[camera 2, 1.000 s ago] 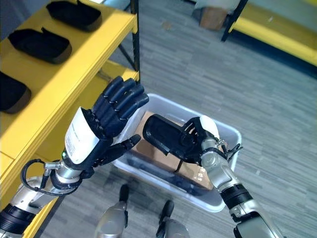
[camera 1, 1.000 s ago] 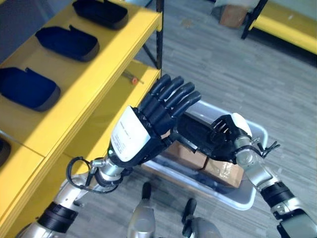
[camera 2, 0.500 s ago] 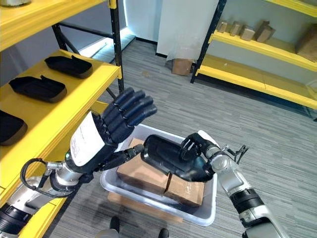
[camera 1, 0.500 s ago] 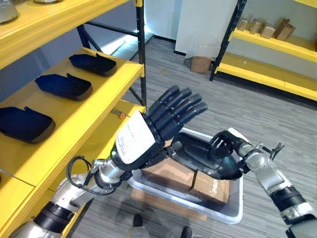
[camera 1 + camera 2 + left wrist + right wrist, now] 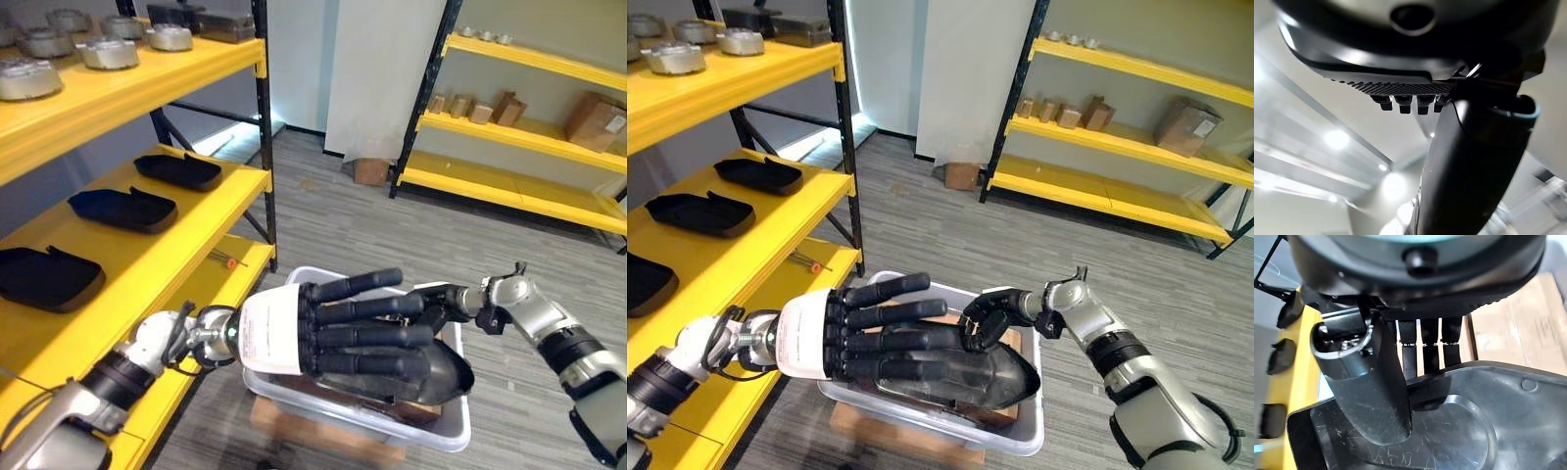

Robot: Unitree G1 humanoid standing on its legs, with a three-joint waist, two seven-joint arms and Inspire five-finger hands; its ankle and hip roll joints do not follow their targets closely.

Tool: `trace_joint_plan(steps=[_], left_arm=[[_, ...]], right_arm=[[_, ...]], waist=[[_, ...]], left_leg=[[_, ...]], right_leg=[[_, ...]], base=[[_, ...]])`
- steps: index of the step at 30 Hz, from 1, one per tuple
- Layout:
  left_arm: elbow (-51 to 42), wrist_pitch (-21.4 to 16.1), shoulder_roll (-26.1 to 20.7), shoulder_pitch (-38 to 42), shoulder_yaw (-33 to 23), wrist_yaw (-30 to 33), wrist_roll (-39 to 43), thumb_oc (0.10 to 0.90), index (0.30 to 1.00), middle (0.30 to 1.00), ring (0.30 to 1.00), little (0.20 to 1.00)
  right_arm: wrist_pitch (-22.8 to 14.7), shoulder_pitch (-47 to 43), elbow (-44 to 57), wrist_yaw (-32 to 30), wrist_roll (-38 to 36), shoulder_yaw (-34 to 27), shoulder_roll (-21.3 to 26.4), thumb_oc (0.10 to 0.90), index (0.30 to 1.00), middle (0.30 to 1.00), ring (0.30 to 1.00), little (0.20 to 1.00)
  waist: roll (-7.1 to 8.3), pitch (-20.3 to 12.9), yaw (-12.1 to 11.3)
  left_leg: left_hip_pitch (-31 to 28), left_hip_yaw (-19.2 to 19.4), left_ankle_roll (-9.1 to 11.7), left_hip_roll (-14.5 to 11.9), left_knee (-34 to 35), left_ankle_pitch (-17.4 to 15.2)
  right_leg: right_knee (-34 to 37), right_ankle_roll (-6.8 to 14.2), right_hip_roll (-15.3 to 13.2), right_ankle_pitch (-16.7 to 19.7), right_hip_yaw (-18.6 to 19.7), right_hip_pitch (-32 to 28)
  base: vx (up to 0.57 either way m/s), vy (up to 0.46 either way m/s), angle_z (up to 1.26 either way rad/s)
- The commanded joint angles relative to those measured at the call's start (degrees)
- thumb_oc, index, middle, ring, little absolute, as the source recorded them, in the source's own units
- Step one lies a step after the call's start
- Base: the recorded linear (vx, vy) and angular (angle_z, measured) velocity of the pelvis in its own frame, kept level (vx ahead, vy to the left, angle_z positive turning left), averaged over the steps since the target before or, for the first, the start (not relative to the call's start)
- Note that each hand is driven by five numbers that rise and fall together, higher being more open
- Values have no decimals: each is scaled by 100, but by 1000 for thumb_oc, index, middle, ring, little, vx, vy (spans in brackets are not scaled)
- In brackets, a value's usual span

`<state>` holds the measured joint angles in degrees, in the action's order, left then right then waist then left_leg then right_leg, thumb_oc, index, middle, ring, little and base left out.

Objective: Move parts from the plastic box to the shelf.

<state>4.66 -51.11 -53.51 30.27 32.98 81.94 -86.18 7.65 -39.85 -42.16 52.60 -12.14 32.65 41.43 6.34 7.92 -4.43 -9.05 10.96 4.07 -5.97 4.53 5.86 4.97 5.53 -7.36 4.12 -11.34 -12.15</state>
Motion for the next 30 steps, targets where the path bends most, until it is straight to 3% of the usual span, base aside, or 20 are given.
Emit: trace_joint_plan(steps=[1, 5, 12, 14, 17, 21, 30], left_arm=[[286, 373, -17, 577, 47, 149, 1094, 900, 1000, 1000, 1000, 1000], [583, 631, -658, 753, 137, -42, 1529, 900, 1000, 1000, 1000, 1000], [1392, 1021, -1409, 684, 116, 482, 1080, 900, 1000, 1000, 1000, 1000], [1794, 1116, -1643, 683, 149, 936, 690, 900, 1000, 1000, 1000, 1000], [1865, 1112, -1925, 672, 134, 1056, 557, 900, 1000, 1000, 1000, 1000], [1938, 957, -2140, 758, 288, 1056, 516, 900, 1000, 1000, 1000, 1000], [1711, 840, -1871, 1030, 827, 1056, 310, 900, 1000, 1000, 1000, 1000]], right_arm=[[-428, -930, -389, 459, -513, -99, 692, 400, 300, 300, 300, 300], [-707, -799, -914, 1063, -590, -307, 1031, 400, 300, 300, 300, 300], [-706, -741, -1209, 1723, -723, -402, 1380, 400, 300, 300, 300, 300], [-735, -765, -1314, 1938, -759, -344, 1475, 400, 300, 300, 300, 300], [-775, -767, -1320, 2083, -928, -276, 1585, 400, 300, 300, 300, 300], [-865, -895, -1120, 2225, -1411, -112, 1645, 400, 300, 300, 300, 300], [-693, -1367, -509, 2887, -2280, 179, 1239, 400, 300, 300, 300, 300]], waist=[[-88, -348, -30], [-174, -377, -4], [-272, -385, 23], [-306, -385, 31], [-347, -384, 27], [-393, -387, 67], [-418, -430, 125]], left_leg=[[-193, 83, 61, -54, -14, -533], [-219, 96, 84, -53, 1, -538], [-221, 132, 118, -56, 16, -532], [-220, 147, 125, -57, 21, -522], [-215, 150, 129, -61, 27, -517], [-207, 169, 129, -68, 29, -524], [-211, 192, 111, -86, 21, -576]], right_leg=[[-226, 120, 34, -360, -190, -2], [-180, 120, 26, -343, -192, -20], [-155, 122, 13, -339, -194, 3], [-153, 123, 9, -341, -197, 13], [-139, 125, 8, -335, -199, 26], [-126, 121, 6, -339, -190, 51], [-107, 114, 31, -382, -130, 71]], base=[[-20, 30, -4], [0, 0, 0], [-25, 0, -9], [-27, -5, -10], [-7, -3, -1], [-25, -12, 1], [-7, -6, -1]])
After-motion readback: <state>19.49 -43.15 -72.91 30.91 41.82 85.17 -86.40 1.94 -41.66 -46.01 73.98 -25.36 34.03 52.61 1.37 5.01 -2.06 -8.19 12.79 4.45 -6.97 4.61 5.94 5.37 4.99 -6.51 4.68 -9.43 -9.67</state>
